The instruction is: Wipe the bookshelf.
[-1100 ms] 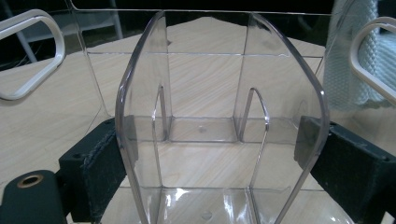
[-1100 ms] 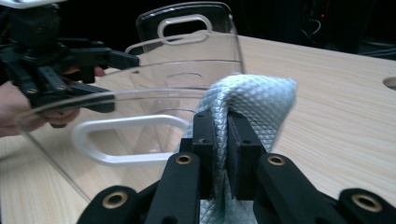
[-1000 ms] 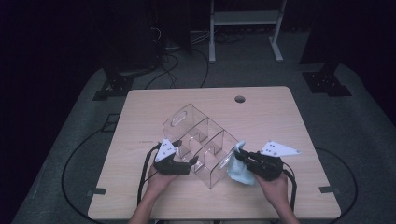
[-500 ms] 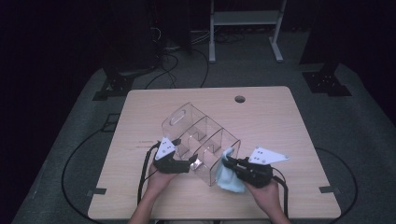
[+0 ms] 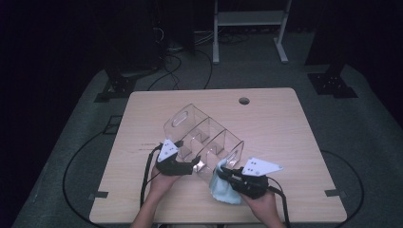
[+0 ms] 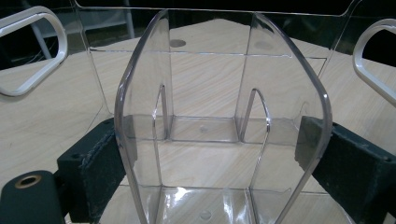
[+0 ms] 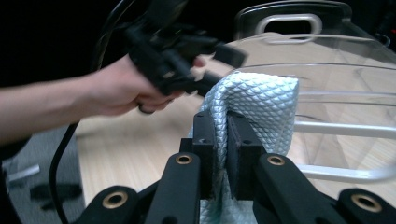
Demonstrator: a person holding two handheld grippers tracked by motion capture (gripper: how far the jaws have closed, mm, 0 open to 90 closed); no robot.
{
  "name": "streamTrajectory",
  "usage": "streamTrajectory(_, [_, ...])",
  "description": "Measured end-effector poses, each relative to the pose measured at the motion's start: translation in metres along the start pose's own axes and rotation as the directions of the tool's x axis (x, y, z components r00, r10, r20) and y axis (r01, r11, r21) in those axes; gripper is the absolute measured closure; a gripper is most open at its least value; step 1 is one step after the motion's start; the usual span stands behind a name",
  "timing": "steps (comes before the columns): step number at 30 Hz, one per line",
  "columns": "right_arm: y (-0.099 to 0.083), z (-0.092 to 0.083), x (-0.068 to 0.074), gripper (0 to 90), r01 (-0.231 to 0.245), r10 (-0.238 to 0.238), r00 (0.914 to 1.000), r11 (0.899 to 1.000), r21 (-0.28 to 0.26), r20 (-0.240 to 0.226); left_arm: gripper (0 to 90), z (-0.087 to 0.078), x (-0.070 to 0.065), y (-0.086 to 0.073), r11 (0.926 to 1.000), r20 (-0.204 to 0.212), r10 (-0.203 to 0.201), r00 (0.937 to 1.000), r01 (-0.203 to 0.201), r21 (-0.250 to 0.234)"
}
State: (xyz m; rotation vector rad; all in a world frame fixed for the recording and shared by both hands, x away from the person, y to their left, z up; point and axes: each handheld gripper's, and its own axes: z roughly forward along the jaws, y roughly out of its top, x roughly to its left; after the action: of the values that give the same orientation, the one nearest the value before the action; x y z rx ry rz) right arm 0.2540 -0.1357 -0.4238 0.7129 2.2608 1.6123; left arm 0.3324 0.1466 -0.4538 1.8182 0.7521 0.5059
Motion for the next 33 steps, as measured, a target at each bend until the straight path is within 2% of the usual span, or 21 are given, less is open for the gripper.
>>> streamTrajectory(1, [0.000, 0.000, 0.000, 82.7, 0.021, -0.021, 0.9997, 1.000, -0.003, 0.009, 8.8, 0.000, 0.000, 0.000, 1.0000, -0.001, -0.001, 1.0000, 0.001, -0.001])
streamTrajectory(3, [-0.001, -0.002, -0.008, 82.7, -0.011, 0.011, 0.9999, 1.000, -0.002, 0.012, 8.8, 0.000, 0.000, 0.000, 1.0000, -0.004, 0.002, 1.0000, -0.002, -0.001])
streamTrajectory(4, [-0.002, -0.004, -0.012, 82.7, -0.021, 0.021, 0.9993, 1.000, -0.012, 0.029, 8.8, 0.000, 0.000, 0.000, 1.0000, -0.005, 0.003, 1.0000, -0.003, 0.000])
streamTrajectory(6, [-0.003, -0.006, -0.015, 82.7, -0.040, 0.041, 0.9986, 0.999, -0.019, 0.033, 8.8, 0.000, -0.001, 0.000, 1.0000, -0.010, 0.000, 0.9999, 0.000, -0.003])
streamTrajectory(8, [-0.004, -0.003, -0.009, 82.7, -0.026, 0.026, 0.9992, 1.000, -0.017, 0.031, 8.7, 0.000, -0.002, 0.000, 1.0000, -0.014, -0.004, 0.9999, 0.004, -0.003])
streamTrajectory(13, [-0.011, 0.008, 0.007, 82.6, -0.001, 0.001, 0.9997, 1.000, 0.001, -0.024, 8.6, -0.002, 0.002, -0.001, 1.0000, -0.003, -0.002, 1.0000, 0.002, -0.002])
streamTrajectory(16, [-0.016, 0.010, 0.004, 82.6, -0.006, 0.006, 0.9998, 1.000, 0.019, -0.018, 8.7, -0.002, 0.002, -0.001, 1.0000, 0.000, 0.000, 1.0000, 0.000, -0.001])
streamTrajectory(18, [-0.022, 0.010, -0.003, 82.6, -0.014, 0.013, 0.9998, 0.999, 0.035, 0.013, 8.7, -0.002, 0.002, -0.001, 1.0000, -0.001, -0.005, 1.0000, 0.005, -0.006])
streamTrajectory(20, [-0.029, 0.012, -0.012, 82.7, -0.055, 0.054, 0.9983, 0.997, 0.046, 0.022, 8.6, -0.002, 0.001, -0.001, 1.0000, -0.006, 0.000, 1.0000, 0.000, -0.007])
streamTrajectory(22, [-0.032, 0.014, -0.010, 82.6, -0.060, 0.059, 0.9979, 0.997, 0.041, 0.028, 8.6, -0.002, 0.000, -0.002, 0.9999, -0.010, -0.007, 0.9999, 0.006, -0.011])
streamTrajectory(27, [-0.032, 0.018, 0.003, 82.5, -0.019, 0.020, 0.9995, 0.999, 0.042, -0.024, 8.7, -0.004, 0.003, -0.002, 1.0000, 0.003, -0.005, 1.0000, 0.005, -0.006])
streamTrajectory(29, [-0.032, 0.018, -0.002, 82.6, -0.033, 0.035, 0.9987, 0.998, 0.047, -0.038, 9.0, -0.004, 0.003, -0.002, 1.0000, 0.004, -0.006, 1.0000, 0.006, -0.006])
streamTrajectory(31, [-0.032, 0.016, -0.009, 82.6, -0.036, 0.036, 0.9993, 0.998, 0.050, -0.010, 9.1, -0.005, 0.003, -0.002, 1.0000, 0.004, -0.003, 1.0000, 0.003, -0.007])
streamTrajectory(33, [-0.034, 0.013, -0.018, 82.6, -0.060, 0.060, 0.9981, 0.997, 0.052, 0.013, 9.1, -0.005, 0.003, -0.002, 1.0000, 0.004, -0.003, 1.0000, 0.004, -0.007])
